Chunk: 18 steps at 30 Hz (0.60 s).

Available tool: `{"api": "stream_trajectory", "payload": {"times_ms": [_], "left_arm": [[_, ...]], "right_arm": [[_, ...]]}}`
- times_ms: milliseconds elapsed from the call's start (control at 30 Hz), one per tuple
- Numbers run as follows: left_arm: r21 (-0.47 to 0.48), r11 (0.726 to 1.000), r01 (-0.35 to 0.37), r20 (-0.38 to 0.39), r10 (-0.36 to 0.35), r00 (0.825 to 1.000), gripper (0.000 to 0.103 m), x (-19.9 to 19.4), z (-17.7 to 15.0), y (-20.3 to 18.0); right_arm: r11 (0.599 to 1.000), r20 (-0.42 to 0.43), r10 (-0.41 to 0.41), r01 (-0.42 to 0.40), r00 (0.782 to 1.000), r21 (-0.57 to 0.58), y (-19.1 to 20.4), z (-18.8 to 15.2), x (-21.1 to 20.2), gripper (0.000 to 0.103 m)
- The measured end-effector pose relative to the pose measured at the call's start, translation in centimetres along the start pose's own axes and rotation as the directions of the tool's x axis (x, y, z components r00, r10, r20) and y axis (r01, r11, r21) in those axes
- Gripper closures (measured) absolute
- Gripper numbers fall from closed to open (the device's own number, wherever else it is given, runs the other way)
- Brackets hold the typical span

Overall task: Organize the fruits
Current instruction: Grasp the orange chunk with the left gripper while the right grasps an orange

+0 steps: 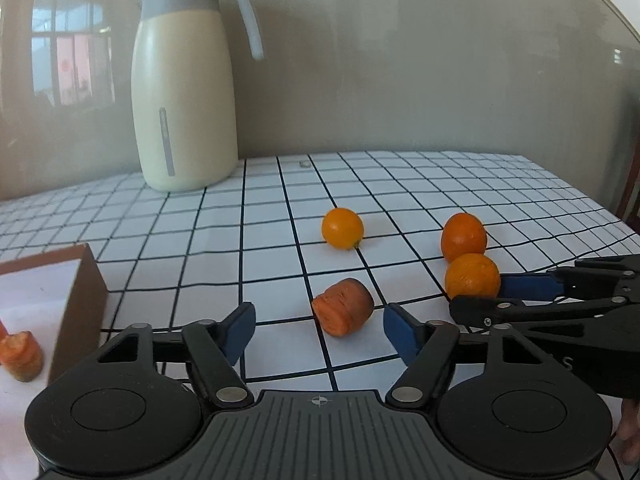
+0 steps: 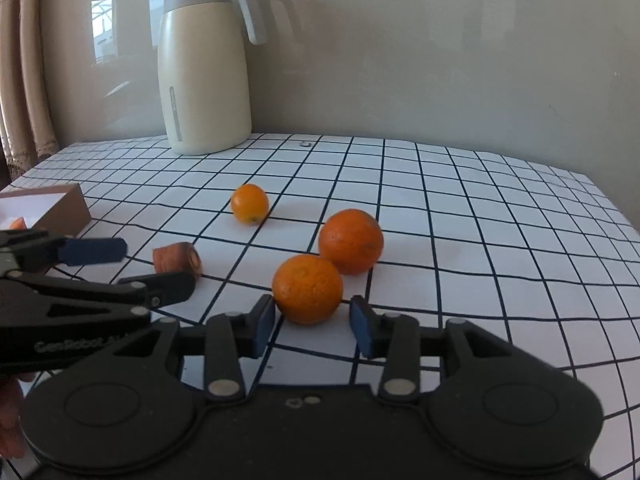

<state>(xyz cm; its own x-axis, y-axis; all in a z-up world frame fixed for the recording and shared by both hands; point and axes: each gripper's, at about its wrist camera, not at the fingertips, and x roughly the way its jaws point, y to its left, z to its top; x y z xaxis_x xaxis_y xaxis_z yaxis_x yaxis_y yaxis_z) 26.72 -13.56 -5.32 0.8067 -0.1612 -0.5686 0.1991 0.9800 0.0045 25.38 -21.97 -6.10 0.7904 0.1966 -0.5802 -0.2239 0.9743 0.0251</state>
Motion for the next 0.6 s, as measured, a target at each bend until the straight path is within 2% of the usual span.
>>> {"api": "stream_trajectory", "payload": {"times_ms": [133, 400, 433, 467, 600], "left_arm": [[-0.001, 1.000, 0.012, -0.014, -0.012, 1.000, 0.044, 0.9, 0.3, -0.4], [0.004, 1.000, 0.013, -0.029, -0.013, 0.999, 0.053, 1.7, 0.6, -1.2], [0.006, 1.000, 0.010, -0.029, -0.010, 1.000, 0.057, 1.7, 0.6, -1.2], [0.011, 1.000, 0.011, -0.029, -0.010, 1.000, 0.067, 1.6, 0.6, -1.3], [0.026, 1.000, 0.008, -0.018, -0.008, 1.000, 0.068, 1.0, 0.4, -1.5]], "right_arm": [[1.000, 0.003, 0.007, -0.007, 1.000, 0.009, -0.2, 0.1, 0.2, 0.069], [1.000, 0.002, 0.004, -0.004, 1.000, 0.004, -0.2, 0.3, 0.4, 0.070], [1.000, 0.001, 0.001, -0.001, 1.000, -0.004, 0.0, 0.3, 0.5, 0.070], [1.000, 0.003, 0.001, 0.000, 1.000, -0.008, 0.2, 0.3, 0.5, 0.073], [1.000, -0.002, 0.000, 0.000, 1.000, -0.026, 0.5, 0.4, 0.3, 0.074]]}}
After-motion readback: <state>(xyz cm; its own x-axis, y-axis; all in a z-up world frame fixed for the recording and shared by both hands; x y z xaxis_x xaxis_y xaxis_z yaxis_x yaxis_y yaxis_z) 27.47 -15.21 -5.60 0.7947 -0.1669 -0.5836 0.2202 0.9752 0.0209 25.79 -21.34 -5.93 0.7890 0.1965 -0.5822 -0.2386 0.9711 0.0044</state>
